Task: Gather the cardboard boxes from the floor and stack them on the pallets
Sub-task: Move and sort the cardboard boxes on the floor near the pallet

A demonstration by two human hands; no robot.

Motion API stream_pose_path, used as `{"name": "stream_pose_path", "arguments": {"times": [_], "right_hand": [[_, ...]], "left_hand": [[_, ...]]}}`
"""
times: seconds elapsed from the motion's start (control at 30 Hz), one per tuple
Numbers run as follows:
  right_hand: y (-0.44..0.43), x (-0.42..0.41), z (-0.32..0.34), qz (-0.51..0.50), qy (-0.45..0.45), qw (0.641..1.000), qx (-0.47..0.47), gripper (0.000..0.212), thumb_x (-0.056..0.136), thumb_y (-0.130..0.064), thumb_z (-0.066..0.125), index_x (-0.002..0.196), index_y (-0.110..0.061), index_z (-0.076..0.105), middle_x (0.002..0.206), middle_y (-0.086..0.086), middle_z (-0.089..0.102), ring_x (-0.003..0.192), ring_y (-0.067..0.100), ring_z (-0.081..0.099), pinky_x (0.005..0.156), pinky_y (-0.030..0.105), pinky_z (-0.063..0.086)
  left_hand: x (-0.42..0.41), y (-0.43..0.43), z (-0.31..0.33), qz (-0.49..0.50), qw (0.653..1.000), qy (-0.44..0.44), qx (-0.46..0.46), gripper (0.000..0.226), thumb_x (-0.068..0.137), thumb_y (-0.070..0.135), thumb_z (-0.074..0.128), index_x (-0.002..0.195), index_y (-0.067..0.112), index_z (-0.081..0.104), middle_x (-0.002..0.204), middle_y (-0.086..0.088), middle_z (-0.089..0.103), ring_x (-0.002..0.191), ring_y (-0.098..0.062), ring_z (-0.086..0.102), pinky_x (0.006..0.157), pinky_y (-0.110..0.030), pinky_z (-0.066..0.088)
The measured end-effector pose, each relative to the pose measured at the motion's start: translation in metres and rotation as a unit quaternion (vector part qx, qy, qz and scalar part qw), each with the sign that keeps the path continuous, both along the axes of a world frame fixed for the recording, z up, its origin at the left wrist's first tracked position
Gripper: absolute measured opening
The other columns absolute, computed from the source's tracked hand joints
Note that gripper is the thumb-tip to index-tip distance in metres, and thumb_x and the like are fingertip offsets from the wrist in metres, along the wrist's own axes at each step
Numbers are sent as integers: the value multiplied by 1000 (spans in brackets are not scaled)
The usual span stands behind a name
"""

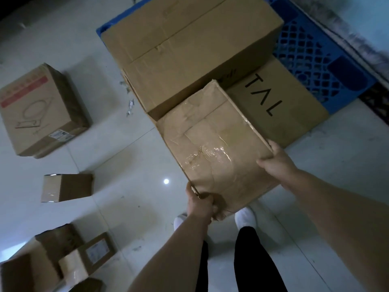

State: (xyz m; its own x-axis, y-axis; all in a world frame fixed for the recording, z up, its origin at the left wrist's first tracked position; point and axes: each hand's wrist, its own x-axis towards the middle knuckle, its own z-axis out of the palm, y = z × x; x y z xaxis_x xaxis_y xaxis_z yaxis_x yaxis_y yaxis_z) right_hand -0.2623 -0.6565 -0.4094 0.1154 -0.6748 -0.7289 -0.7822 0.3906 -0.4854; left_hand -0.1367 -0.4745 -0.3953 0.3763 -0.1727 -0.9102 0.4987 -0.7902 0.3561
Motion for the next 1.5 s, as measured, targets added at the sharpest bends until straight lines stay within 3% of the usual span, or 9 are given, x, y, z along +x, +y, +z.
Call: {"name": "stream_pose_path", "arguments": {"times": [0.07, 0.13, 0.3, 0.47, 0.6, 0.77, 1.17, 1.37, 1.5], "right_hand": [[-7, 4, -6, 53, 27, 998, -9, 80, 88, -13, 63, 152, -36, 21, 155, -1, 33, 136, 23, 41, 106, 33, 36], [-9, 7, -8, 121, 85, 989, -11, 86, 86, -24, 65, 152, -42, 12, 161, -3, 16, 144, 26, 27, 115, 48, 28], [-1, 19, 23, 152, 70, 986, -3, 63, 91, -16, 58, 147, -32, 35, 149, -3, 43, 128, 24, 49, 93, 27, 42], [18, 34, 54, 194, 8, 980, 48, 40, 95, -7, 51, 128, -28, 57, 124, -2, 61, 73, 9, 56, 60, 21, 45], [45, 50, 79, 223, -22, 974, 27, 32, 94, -11, 53, 119, -25, 65, 120, 0, 65, 91, 16, 58, 59, 16, 39], [105, 86, 104, 270, -32, 962, 17, 28, 90, -15, 54, 112, -27, 68, 115, -3, 68, 101, 19, 63, 82, 23, 46], [350, 199, 147, 442, -78, 894, 19, 24, 87, -12, 57, 104, -22, 71, 110, 3, 71, 101, 22, 65, 79, 23, 47], [452, 233, 152, 490, -77, 868, 35, 17, 87, -16, 62, 100, -24, 70, 110, 6, 70, 103, 24, 64, 85, 28, 48], [505, 256, 148, 521, -74, 849, 38, 20, 88, -14, 61, 102, -23, 71, 111, 5, 70, 103, 24, 64, 83, 25, 47]], "left_hand": [[-11, -13, 0, -3, 999, -19, -36, 73, 93, 12, 54, 146, 42, 15, 124, 5, 52, 84, -15, 61, 49, -22, 48], [-19, -24, 5, 8, 997, -43, -62, 74, 91, 9, 58, 147, 39, 18, 121, 8, 56, 94, -14, 60, 67, -24, 52], [-20, -37, 33, 46, 995, -89, -17, 80, 88, -2, 51, 152, 31, 17, 142, -2, 47, 121, -26, 52, 99, -40, 49], [4, -28, 64, 27, 995, -100, -9, 72, 93, -1, 43, 152, 28, 16, 146, -9, 43, 102, -26, 57, 76, -33, 50], [26, 5, 94, 2, 996, -90, 11, 51, 95, 0, 40, 143, 18, 42, 125, -12, 61, 77, -15, 51, 64, -22, 44], [44, 73, 125, 52, 996, -72, 25, 41, 96, 8, 42, 134, 18, 54, 84, -1, 54, 74, -15, 50, 67, -27, 47], [83, 342, 178, 209, 974, -83, 27, 47, 100, 0, 32, 144, 13, 41, 130, -14, 56, 109, -27, 56, 83, -34, 47], [104, 469, 183, 276, 950, -130, 62, 40, 96, 7, 41, 131, 22, 53, 112, -7, 58, 72, -12, 48, 65, -28, 47], [115, 526, 179, 304, 940, -130, 79, 43, 93, 9, 43, 132, 24, 54, 111, -4, 55, 80, -15, 51, 78, -34, 52]]}}
